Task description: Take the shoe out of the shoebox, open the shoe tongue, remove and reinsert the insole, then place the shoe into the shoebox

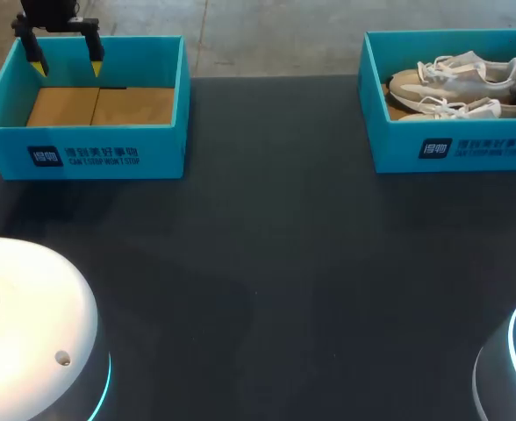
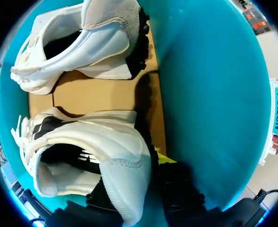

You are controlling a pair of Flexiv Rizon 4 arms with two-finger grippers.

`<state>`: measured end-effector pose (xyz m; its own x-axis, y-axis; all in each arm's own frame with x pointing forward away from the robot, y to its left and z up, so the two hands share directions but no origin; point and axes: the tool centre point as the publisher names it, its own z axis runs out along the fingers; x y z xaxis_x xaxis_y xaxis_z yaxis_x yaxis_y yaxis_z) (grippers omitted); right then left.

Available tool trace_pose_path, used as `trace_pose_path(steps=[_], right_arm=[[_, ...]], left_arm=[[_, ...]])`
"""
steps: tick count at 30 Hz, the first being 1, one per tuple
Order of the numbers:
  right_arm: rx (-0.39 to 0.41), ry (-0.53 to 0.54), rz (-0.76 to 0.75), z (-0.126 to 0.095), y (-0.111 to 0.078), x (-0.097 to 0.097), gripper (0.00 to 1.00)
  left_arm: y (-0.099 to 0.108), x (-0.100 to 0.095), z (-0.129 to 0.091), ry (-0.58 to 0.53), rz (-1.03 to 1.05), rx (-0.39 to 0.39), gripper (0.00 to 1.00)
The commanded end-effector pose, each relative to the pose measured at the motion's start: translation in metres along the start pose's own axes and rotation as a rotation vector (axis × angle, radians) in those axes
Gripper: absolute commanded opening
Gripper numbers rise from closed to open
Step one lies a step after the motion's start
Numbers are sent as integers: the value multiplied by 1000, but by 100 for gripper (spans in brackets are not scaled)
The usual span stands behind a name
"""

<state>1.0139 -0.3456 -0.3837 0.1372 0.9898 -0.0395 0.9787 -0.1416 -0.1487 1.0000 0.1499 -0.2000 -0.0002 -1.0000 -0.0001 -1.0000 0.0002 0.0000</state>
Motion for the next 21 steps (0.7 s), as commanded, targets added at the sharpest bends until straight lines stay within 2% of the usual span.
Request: trace_pose_path(steps=[1, 9, 21], right_arm=[[-3, -6, 4, 4, 1, 11, 0], [-17, -15, 13, -3, 1, 12, 0], [-62, -43, 18, -41, 3, 12, 0]], left_arm=[[0, 0, 0, 0, 0, 0, 100], [0, 0, 0, 0, 0, 0, 100], [0, 0, 0, 0, 0, 0, 100]])
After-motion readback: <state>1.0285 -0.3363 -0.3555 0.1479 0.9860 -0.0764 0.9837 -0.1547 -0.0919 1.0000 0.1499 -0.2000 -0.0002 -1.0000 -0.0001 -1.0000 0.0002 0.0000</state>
